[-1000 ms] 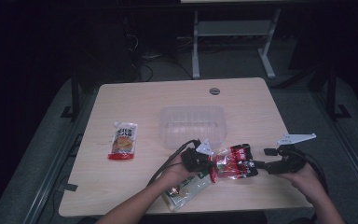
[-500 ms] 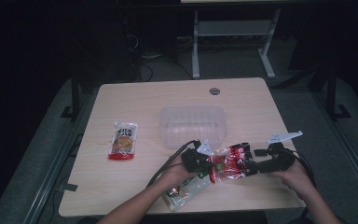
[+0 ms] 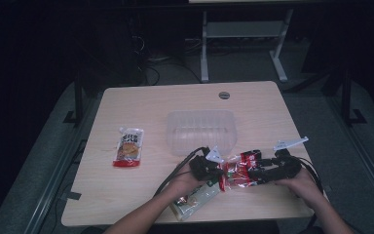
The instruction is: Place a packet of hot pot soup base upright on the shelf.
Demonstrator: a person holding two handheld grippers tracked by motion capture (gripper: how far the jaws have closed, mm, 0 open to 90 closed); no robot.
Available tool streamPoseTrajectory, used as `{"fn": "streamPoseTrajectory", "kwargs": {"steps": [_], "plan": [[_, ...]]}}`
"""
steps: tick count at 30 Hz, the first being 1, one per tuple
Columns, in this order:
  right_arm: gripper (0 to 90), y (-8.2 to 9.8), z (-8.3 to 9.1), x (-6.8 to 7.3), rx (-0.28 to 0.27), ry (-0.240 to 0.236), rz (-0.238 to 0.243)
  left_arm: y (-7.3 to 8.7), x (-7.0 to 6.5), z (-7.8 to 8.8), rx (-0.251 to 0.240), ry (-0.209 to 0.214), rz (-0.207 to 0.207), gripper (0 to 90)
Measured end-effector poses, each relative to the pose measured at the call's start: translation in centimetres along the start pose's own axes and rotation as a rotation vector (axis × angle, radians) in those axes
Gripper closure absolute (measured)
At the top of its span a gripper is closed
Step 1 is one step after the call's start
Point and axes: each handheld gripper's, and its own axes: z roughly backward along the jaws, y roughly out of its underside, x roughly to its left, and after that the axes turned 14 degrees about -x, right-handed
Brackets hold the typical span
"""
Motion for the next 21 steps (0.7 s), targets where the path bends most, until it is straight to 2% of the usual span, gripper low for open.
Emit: {"fn": "streamPoseTrajectory", "kwargs": {"steps": [3,4,7,9,10,19,21], "plan": [[31.4,0.0,-0.1,0.2,0.001,-0.015,0.014,0.0,0.0,0.0,-0.004,-0.002,0.007,90.0],[37.5,-0.1,0.0,0.4,-0.009,-0.017,0.031,0.0,0.0,0.0,-0.005,-0.002,0.006,90.0],[49.8,-0.2,0.4,0.4,-0.031,-0.017,0.037,0.0,0.0,0.0,0.001,-0.001,0.001,90.0],[52.9,-0.2,0.5,0.4,-0.039,-0.016,0.044,0.0,0.0,0.0,0.001,-0.001,0.001,90.0],[57.9,-0.3,0.6,0.4,-0.044,-0.019,0.048,0.0,0.0,0.0,-0.001,-0.003,0.002,90.0],[73.9,-0.4,0.1,1.0,-0.029,-0.045,0.095,0.0,-0.2,-0.1,-0.008,-0.01,0.003,90.0],[79.9,-0.4,0.0,1.2,-0.019,-0.053,0.121,0.0,-0.2,-0.1,-0.008,-0.008,0.006,90.0]]}}
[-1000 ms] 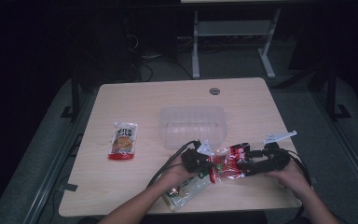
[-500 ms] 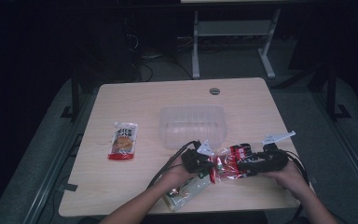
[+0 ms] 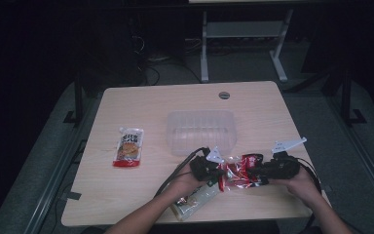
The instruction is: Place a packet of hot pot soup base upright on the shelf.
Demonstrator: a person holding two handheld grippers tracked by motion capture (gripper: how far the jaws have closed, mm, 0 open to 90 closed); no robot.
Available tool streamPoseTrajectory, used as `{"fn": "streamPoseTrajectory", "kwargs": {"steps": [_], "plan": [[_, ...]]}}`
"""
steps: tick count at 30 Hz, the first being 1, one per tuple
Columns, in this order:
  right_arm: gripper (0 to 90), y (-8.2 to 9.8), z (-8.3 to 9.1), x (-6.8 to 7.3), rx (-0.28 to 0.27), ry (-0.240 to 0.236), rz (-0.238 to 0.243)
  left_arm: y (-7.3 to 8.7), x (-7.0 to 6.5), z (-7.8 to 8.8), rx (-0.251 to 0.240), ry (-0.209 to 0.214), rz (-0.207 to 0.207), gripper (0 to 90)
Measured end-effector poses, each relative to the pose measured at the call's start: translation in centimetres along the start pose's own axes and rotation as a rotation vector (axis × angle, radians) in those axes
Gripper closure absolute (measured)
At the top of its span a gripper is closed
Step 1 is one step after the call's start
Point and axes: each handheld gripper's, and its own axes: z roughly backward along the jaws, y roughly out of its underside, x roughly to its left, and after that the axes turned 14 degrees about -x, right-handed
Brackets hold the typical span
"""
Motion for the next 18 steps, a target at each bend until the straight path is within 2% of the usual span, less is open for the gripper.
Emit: {"fn": "streamPoseTrajectory", "kwargs": {"steps": [4,7,12,16,18], "plan": [[87.1,-0.03,-0.02,0.14,0.009,-0.004,0.029,0.0,0.0,-0.01,-0.001,0.001,0.001,90.0],[88.8,-0.08,0.01,0.22,0.009,-0.011,0.04,0.01,0.0,-0.02,-0.002,0.002,0.002,90.0],[89.5,-0.03,0.27,0.07,-0.004,-0.036,0.023,-0.02,0.05,-0.05,0.0,0.008,0.009,90.0],[89.7,-0.08,0.5,-0.06,-0.017,-0.056,0.008,-0.08,0.19,-0.07,0.002,0.018,0.036,89.9],[89.9,-0.18,0.83,-0.15,-0.042,-0.073,0.002,-0.21,0.24,0.08,0.005,0.022,0.04,89.9]]}}
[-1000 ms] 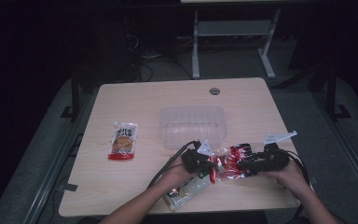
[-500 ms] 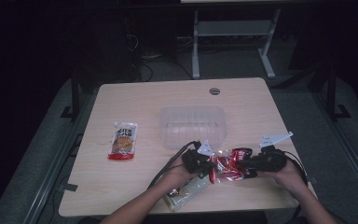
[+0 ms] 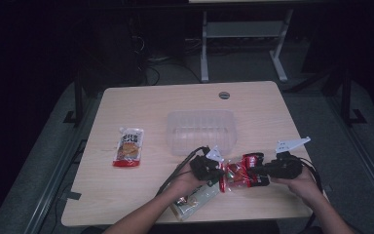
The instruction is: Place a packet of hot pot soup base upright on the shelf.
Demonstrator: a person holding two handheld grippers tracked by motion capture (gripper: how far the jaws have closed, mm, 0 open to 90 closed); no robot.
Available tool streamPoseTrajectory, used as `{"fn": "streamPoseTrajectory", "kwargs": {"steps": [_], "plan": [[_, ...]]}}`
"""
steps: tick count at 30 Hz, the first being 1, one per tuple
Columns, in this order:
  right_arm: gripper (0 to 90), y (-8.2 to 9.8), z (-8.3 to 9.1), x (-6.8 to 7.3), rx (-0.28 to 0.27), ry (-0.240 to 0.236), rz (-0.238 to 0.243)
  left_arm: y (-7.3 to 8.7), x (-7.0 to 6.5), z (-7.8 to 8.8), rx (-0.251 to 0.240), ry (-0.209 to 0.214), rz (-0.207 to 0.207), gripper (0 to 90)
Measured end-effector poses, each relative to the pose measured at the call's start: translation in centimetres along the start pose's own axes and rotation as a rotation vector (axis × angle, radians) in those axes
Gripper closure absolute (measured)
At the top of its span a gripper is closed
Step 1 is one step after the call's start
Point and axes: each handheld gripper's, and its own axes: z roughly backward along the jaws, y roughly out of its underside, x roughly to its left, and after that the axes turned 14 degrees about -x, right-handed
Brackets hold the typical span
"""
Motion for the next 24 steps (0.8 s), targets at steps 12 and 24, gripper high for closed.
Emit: {"fn": "streamPoseTrajectory", "kwargs": {"steps": [12,24], "plan": [[90.0,-0.6,0.9,0.6,-0.071,-0.058,0.0,-0.7,-0.1,3.1,-0.037,0.038,0.028,67.4],[90.0,-1.1,1.1,1.2,-0.092,-0.08,0.014,0.7,0.1,7.2,-0.056,0.049,0.047,46.0]]}}
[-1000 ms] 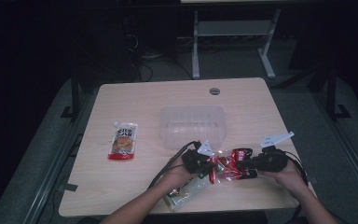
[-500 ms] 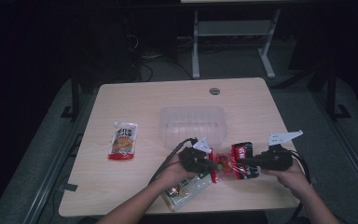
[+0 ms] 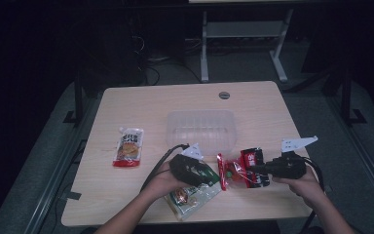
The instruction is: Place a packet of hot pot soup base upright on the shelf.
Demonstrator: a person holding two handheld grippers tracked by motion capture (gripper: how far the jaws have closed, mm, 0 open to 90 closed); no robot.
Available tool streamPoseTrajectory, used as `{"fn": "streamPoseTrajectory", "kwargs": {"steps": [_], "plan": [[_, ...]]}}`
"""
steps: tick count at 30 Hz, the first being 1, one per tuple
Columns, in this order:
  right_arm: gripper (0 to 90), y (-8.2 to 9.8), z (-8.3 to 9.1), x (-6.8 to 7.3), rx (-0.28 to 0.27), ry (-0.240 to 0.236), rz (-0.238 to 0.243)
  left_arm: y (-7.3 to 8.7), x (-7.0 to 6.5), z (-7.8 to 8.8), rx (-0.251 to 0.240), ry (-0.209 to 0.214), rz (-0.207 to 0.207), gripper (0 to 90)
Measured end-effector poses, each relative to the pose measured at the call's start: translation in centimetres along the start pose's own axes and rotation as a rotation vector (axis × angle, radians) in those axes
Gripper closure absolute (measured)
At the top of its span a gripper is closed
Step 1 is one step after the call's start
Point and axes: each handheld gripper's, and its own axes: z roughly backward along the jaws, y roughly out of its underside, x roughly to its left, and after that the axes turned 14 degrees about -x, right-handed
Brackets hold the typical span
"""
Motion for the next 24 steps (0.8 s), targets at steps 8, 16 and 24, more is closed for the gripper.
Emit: {"fn": "streamPoseTrajectory", "kwargs": {"steps": [8,16,24], "plan": [[90.0,-0.2,0.1,0.2,-0.007,-0.005,0.006,1.6,-0.5,3.4,-0.006,-0.022,0.002,38.2],[90.0,-0.8,0.2,0.6,-0.03,-0.022,0.026,4.4,-0.8,7.1,0.005,-0.077,0.022,29.6],[90.0,-1.7,-0.3,1.4,-0.034,-0.054,0.051,6.0,-0.5,9.3,0.013,-0.148,0.042,18.8]]}}
